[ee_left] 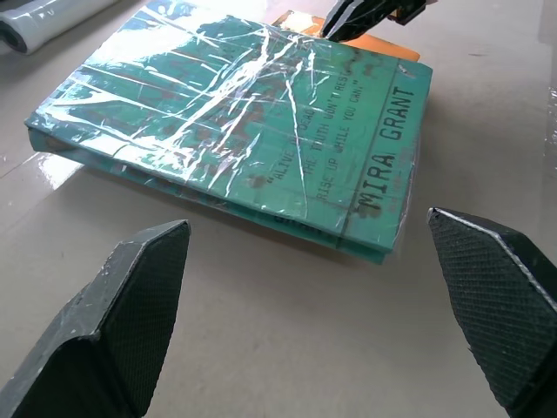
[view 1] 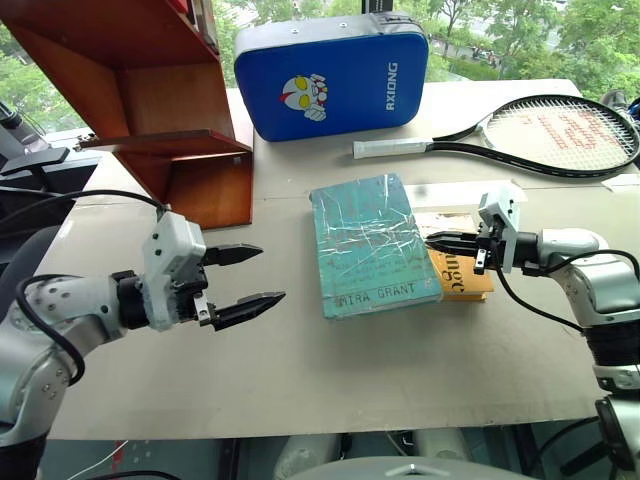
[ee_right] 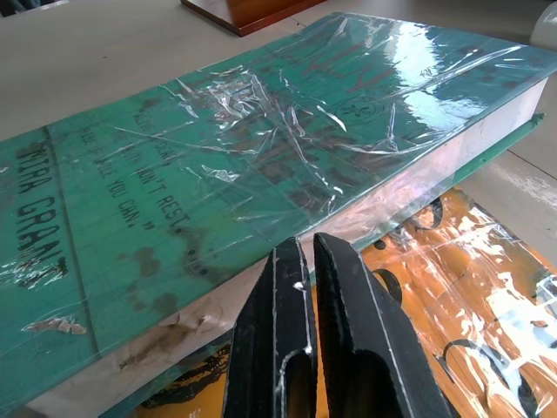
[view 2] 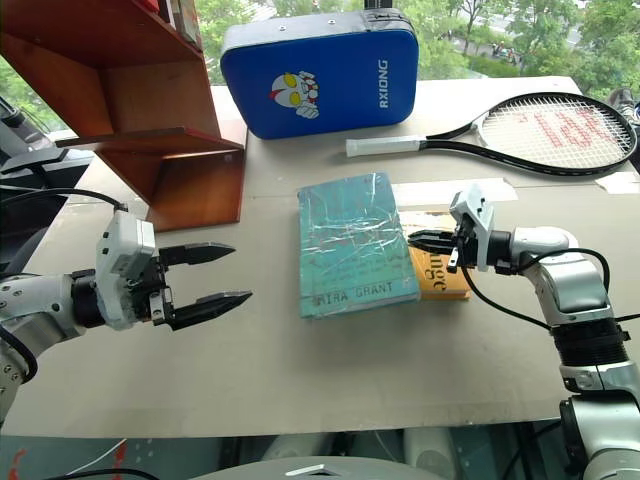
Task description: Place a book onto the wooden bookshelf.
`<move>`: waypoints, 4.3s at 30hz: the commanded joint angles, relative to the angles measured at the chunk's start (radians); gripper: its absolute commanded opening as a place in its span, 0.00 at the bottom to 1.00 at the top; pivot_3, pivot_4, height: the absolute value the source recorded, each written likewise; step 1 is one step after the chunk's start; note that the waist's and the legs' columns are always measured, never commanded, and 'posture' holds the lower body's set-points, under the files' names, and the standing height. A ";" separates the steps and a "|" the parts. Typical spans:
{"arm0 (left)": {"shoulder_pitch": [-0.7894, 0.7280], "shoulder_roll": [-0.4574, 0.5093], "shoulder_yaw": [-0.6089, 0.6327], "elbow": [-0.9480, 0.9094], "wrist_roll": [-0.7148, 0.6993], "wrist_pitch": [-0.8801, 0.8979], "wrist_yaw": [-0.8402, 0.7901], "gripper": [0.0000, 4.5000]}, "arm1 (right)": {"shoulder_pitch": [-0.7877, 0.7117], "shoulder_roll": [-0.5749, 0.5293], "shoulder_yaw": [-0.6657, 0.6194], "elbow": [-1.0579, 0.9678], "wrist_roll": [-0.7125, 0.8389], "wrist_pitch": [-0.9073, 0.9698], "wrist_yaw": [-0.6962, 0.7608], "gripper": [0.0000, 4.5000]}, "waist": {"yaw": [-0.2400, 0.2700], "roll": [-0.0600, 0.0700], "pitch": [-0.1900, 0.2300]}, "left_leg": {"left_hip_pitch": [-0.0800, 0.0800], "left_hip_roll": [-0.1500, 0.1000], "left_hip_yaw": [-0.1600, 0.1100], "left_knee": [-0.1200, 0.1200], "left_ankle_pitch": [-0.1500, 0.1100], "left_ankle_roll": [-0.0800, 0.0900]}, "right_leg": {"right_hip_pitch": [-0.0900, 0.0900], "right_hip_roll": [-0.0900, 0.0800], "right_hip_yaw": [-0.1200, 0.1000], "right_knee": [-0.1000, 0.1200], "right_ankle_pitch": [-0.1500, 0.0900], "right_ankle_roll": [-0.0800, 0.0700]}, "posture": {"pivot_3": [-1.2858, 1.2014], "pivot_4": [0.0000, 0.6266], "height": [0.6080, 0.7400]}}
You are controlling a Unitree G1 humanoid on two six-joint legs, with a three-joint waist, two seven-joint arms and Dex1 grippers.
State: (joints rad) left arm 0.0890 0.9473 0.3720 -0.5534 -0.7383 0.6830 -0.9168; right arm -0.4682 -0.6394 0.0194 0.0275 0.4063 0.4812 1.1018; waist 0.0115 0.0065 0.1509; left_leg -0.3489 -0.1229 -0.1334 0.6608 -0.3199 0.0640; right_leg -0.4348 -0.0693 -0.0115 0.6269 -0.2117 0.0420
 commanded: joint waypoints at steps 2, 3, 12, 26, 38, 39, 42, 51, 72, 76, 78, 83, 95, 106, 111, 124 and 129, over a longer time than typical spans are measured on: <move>0.022 -0.129 -0.077 0.036 0.060 -0.012 0.136 1.00 | 0.044 -0.043 -0.114 -0.104 0.066 -0.013 -0.004 0.00 | 0.002 0.000 0.000 | 0.000 0.000 0.000 0.000 0.000 0.000 | 0.000 0.000 0.000 0.000 0.000 0.000 | 0.52 0.24 1.00; 0.019 -0.170 -0.073 0.050 0.033 0.012 0.165 1.00 | 0.060 -0.053 -0.138 -0.132 0.094 0.004 0.002 0.00 | 0.004 -0.001 0.000 | 0.000 0.000 0.000 0.000 0.000 0.000 | 0.000 0.000 0.000 0.000 0.000 0.000 | 0.52 0.24 1.00; -0.172 -0.621 -0.137 0.261 -0.261 0.379 0.547 1.00 | 0.206 -0.149 -0.227 -0.361 0.252 0.133 0.006 0.61 | 0.014 -0.003 -0.002 | 0.000 -0.001 -0.001 0.010 0.000 0.000 | 0.004 -0.001 -0.001 0.005 0.001 0.001 | 0.52 0.24 1.00; -0.334 -0.751 0.011 0.476 -0.517 0.487 0.674 0.49 | 0.290 -0.157 -0.269 -0.435 0.267 0.117 -0.079 1.00 | 0.027 -0.005 -0.002 | 0.001 -0.002 0.000 0.018 0.000 -0.001 | 0.004 -0.001 0.001 0.014 0.001 0.001 | 0.52 0.24 1.00; -0.350 -0.707 0.011 0.308 -0.599 0.431 0.673 0.01 | 0.248 -0.141 -0.289 -0.380 0.321 0.120 -0.095 1.00 | 0.026 -0.008 0.000 | 0.001 -0.002 0.000 0.018 0.000 -0.001 | 0.004 -0.001 0.001 0.014 0.001 0.001 | 0.52 0.24 1.00; -0.365 -0.670 -0.002 0.249 -0.570 0.413 0.648 0.01 | 0.237 -0.136 -0.301 -0.367 0.339 0.127 -0.101 1.00 | 0.026 -0.008 0.000 | 0.001 -0.002 0.000 0.018 0.000 -0.001 | 0.004 -0.001 0.001 0.014 0.001 0.001 | 0.52 0.24 1.00; -0.421 -0.523 -0.069 0.110 -0.420 0.331 0.555 0.01 | 0.194 -0.120 -0.333 -0.328 0.386 0.143 -0.123 1.00 | 0.026 -0.009 0.001 | 0.001 -0.002 0.000 0.018 -0.001 -0.001 | 0.003 -0.001 0.001 0.014 0.001 0.001 | 0.52 0.24 1.00; -0.773 -0.094 -0.252 0.083 0.171 -0.108 0.343 0.01 | 0.023 -0.093 -0.352 -0.186 0.427 0.133 -0.139 1.00 | 0.018 -0.011 0.003 | 0.000 -0.002 0.001 0.015 -0.001 -0.001 | 0.002 -0.001 0.001 0.012 0.001 0.001 | 0.52 0.24 1.00; -0.563 0.373 -0.110 0.294 0.990 -0.573 0.254 0.01 | -0.217 -0.017 -0.320 -0.084 0.584 0.249 -0.085 1.00 | 0.000 -0.010 0.004 | -0.015 -0.002 0.000 0.010 0.000 -0.001 | -0.014 -0.001 0.000 0.009 0.001 0.001 | 0.52 0.24 1.00; -0.476 0.372 -0.027 0.303 1.013 -0.590 0.226 0.01 | -0.230 -0.009 -0.329 -0.083 0.613 0.270 -0.084 1.00 | 0.000 -0.010 0.004 | -0.015 -0.002 0.000 0.011 0.000 -0.001 | -0.014 -0.001 0.000 0.009 0.001 0.001 | 0.52 0.24 1.00; -0.428 0.373 0.006 0.328 1.015 -0.621 0.210 0.01 | -0.237 -0.004 -0.330 -0.083 0.618 0.272 -0.091 1.00 | 0.000 -0.010 0.004 | -0.015 -0.002 0.000 0.011 0.000 -0.001 | -0.014 -0.001 0.000 0.010 0.001 0.001 | 0.52 0.24 1.00; -0.367 0.379 0.057 0.378 1.001 -0.691 0.180 0.01 | -0.250 0.009 -0.335 -0.082 0.621 0.266 -0.106 1.00 | -0.007 -0.010 0.004 | -0.014 -0.002 0.000 0.011 0.000 -0.001 | -0.014 -0.001 0.000 0.011 0.002 0.001 | 0.52 0.24 1.00; -0.321 0.369 0.121 0.401 1.024 -0.663 0.150 0.24 | -0.234 0.014 -0.342 -0.093 0.614 0.251 -0.126 1.00 | -0.027 -0.010 0.004 | -0.014 -0.002 0.000 0.011 0.000 -0.001 | -0.014 -0.001 0.001 0.013 0.001 0.001 | 0.52 0.24 1.00; -0.328 0.232 0.167 0.287 0.958 -0.526 0.193 0.99 | -0.212 0.000 -0.338 -0.061 0.586 0.232 -0.108 1.00 | -0.024 -0.010 0.004 | -0.014 -0.002 0.000 0.014 0.000 -0.001 | -0.014 -0.001 0.000 0.015 0.002 0.001 | 0.52 0.24 1.00; -0.383 0.116 0.225 0.175 0.719 -0.407 0.136 0.99 | -0.130 -0.047 -0.339 -0.062 0.520 0.209 -0.079 1.00 | -0.022 -0.009 0.003 | -0.016 -0.002 0.000 0.019 0.000 -0.001 | -0.014 -0.002 0.000 0.016 0.002 0.001 | 0.52 0.24 1.00; 0.106 -0.319 0.035 -0.143 0.205 -0.040 0.133 0.99 | 0.291 -0.079 -0.320 0.049 0.155 -0.251 0.022 1.00 | -0.014 -0.006 0.000 | -0.011 -0.002 0.002 0.023 0.000 -0.001 | -0.010 -0.001 0.001 0.019 0.004 -0.003 | 0.52 0.24 1.00; 0.148 -0.480 -0.116 -0.022 0.280 -0.139 0.225 0.99 | 0.459 -0.057 -0.312 0.103 0.067 -0.357 0.013 1.00 | 0.013 -0.005 -0.002 | 0.004 -0.001 0.002 0.022 -0.001 -0.003 | 0.006 0.000 0.001 0.017 0.005 -0.003 | 0.52 0.24 1.00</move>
State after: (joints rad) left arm 0.2135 0.4728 0.2916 -0.5936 -0.4801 0.5793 -0.7075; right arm -0.0349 -0.6995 -0.2751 0.1310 0.4920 0.1623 1.1175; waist 0.0241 0.0015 0.1490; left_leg -0.3447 -0.1241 -0.1313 0.6830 -0.3212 0.0611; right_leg -0.4283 -0.0696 -0.0105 0.6437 -0.2070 0.0395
